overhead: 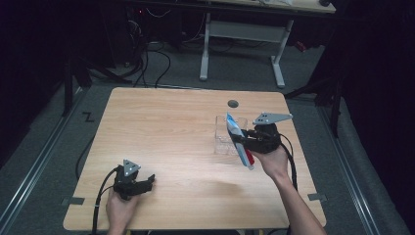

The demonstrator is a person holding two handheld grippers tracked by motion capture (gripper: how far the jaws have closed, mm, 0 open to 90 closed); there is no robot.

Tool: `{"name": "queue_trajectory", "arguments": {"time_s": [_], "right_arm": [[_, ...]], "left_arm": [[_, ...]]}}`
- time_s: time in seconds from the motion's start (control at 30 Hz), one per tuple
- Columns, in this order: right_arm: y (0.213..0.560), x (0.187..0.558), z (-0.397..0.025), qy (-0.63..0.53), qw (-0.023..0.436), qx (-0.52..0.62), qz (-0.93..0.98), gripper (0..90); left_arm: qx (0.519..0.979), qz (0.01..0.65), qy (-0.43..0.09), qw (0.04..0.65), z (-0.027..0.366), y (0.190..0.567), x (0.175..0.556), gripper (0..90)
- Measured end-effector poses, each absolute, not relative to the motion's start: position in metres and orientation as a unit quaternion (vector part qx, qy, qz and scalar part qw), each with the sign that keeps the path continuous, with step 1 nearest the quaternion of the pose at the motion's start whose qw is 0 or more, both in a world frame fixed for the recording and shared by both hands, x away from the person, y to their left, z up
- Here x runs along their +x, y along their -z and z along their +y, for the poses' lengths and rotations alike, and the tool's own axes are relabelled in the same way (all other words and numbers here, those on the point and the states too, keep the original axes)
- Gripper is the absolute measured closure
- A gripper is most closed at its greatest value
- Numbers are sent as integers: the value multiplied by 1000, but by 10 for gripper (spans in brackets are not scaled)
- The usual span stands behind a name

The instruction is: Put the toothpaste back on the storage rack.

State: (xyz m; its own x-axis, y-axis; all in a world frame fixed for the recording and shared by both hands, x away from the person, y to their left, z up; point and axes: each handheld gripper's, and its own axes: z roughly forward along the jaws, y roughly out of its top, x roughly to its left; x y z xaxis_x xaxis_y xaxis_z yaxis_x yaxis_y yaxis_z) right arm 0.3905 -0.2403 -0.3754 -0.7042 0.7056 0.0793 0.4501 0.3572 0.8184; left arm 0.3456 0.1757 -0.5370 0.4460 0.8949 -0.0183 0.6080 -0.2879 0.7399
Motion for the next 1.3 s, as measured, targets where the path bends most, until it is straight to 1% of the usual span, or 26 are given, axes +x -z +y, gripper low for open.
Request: {"name": "queue_trajectory", "arguments": {"time_s": [0.27,1.3], "right_arm": [[370,394,-246,-448,142,364,804,701],[349,411,-247,-454,173,375,789,701]], "left_arm": [[775,485,-206,348,176,537,346,228],[776,484,-205,349,176,537,346,225]]}}
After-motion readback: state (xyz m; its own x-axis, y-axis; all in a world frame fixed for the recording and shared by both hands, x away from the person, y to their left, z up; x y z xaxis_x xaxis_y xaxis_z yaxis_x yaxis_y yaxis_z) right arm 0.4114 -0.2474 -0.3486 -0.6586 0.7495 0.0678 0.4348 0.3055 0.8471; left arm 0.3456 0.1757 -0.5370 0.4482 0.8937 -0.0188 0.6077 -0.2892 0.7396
